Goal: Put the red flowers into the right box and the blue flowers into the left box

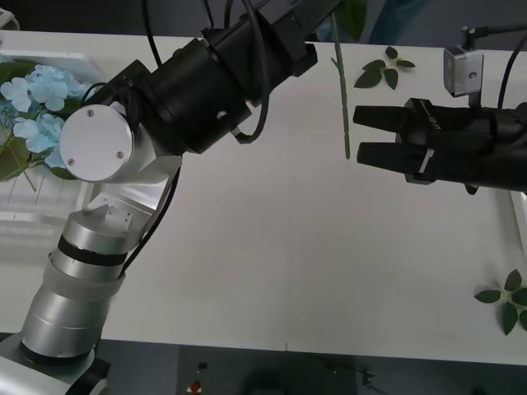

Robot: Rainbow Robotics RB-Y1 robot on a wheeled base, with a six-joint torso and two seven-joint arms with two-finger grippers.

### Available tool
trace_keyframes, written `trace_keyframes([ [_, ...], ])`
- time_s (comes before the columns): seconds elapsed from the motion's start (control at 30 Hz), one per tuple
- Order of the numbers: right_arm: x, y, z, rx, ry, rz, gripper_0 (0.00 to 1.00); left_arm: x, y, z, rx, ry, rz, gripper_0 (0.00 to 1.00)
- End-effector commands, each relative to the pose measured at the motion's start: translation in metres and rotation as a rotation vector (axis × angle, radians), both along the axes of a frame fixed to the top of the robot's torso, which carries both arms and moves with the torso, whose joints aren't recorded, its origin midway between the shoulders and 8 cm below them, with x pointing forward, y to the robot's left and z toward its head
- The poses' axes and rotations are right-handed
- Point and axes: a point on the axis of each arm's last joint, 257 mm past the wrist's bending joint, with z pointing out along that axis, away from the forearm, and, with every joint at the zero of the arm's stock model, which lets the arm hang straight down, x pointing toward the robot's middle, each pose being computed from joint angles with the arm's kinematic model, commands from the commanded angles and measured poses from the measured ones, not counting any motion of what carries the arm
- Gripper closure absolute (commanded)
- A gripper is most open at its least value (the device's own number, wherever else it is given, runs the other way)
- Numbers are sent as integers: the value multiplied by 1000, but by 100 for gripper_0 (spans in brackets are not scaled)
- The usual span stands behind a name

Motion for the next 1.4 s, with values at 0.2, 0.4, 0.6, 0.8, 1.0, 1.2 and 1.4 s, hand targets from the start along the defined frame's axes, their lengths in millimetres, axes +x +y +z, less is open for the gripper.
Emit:
trace_keyframes([
  [0.2,11,34,0,-2,24,-12,0,-31,-38,-11,37,-47,-64,100],
  [0.4,16,41,1,11,26,-24,0,-27,-46,-22,58,-44,-54,100],
  [0.6,15,42,0,11,29,-21,100,-23,-47,-27,67,-37,-50,100],
  [0.8,14,41,0,10,31,-18,100,-20,-43,-27,65,-34,-42,100],
  [1.0,14,41,-1,9,32,-15,100,-18,-40,-27,65,-33,-37,100],
  [1.2,13,41,-1,9,31,-13,100,-12,-32,-34,92,-37,-20,92],
  [1.4,12,42,-1,7,29,-7,100,0,-4,-49,121,-5,-4,25],
])
